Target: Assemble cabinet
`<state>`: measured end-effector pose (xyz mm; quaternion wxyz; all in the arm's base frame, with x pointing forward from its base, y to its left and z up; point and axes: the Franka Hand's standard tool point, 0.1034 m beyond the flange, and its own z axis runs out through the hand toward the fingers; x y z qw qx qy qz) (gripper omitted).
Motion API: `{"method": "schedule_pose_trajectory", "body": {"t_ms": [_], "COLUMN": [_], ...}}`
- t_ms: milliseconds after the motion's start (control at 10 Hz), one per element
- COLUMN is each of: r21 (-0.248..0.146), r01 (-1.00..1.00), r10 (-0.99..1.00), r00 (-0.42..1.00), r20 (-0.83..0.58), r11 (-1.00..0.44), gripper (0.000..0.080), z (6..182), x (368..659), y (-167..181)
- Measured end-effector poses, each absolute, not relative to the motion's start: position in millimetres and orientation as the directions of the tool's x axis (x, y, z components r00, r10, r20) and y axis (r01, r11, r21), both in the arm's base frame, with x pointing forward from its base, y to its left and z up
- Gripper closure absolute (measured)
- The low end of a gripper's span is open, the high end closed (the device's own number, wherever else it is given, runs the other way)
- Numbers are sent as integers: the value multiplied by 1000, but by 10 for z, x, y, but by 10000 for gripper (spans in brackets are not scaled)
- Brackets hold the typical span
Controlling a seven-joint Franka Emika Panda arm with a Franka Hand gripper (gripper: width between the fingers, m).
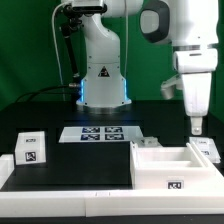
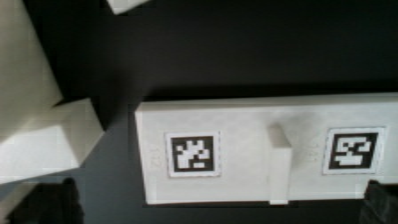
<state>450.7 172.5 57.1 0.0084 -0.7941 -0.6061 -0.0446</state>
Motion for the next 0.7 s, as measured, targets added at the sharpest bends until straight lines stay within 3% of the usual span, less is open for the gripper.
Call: {"method": "schedule_pose_trajectory", "body": {"t_ms": [400,700], "r21": [49,45], "r01": [964,963], "r10": [962,958], "r00": [257,260], "r20": [91,117], "r11": [-263,-267], "gripper": [2,2], "z": [542,396], "x": [4505,4396], "y": [1704,1889]}}
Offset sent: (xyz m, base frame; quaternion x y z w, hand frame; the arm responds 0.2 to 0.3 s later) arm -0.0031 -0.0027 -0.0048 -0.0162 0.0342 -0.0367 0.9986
